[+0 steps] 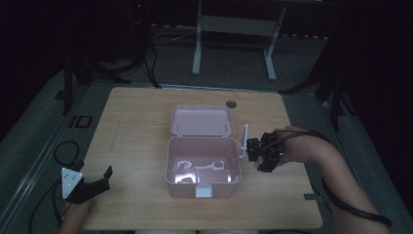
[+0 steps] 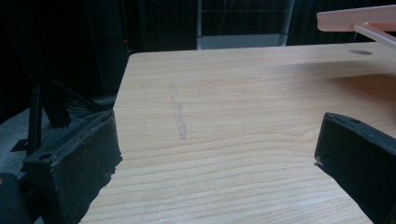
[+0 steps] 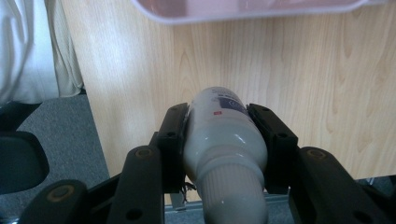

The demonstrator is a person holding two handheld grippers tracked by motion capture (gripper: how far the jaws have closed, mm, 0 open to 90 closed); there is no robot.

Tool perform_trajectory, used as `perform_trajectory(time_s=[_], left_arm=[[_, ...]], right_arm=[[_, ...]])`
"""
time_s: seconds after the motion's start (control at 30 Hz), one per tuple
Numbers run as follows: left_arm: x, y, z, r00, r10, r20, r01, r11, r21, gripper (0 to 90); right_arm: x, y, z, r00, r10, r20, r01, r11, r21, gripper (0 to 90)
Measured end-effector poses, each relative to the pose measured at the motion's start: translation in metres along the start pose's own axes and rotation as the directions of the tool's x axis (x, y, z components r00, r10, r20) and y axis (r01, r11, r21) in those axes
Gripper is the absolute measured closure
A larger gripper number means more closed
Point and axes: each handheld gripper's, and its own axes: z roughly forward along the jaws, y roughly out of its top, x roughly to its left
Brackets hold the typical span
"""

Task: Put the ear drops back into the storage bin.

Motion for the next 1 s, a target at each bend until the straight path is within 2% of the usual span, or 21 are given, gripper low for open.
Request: perform_trajectory(time_s=[0.47,0.63,0.77,1.0], left_arm=[[0.000,0.000,0.000,1.0000,-0.001,0.002,0.001,1.0000,0.000,0.4],[0.000,0.000,0.000,1.0000,-0.001,0.004,0.001,1.0000,0.000,0.3],[0.001,0.000,0.000,1.0000,-0.001,0.005,0.001,1.0000,0.000,0.3],[0.001,0.000,0.000,1.0000,-0.002,0.007,0.002,1.0000,0.000,0.3]], right_arm=[[0.000,0.039,-0.015,0.9979,-0.064,0.011,0.064,0.998,-0.014,59.5],[-0.001,0.054,-0.017,0.9963,-0.085,0.015,0.085,0.996,-0.036,59.5],[-0.003,0.064,-0.012,0.9958,-0.091,0.011,0.091,0.995,-0.042,59.5],[-0.007,0.075,0.009,0.9950,-0.099,-0.012,0.099,0.994,-0.042,59.5]])
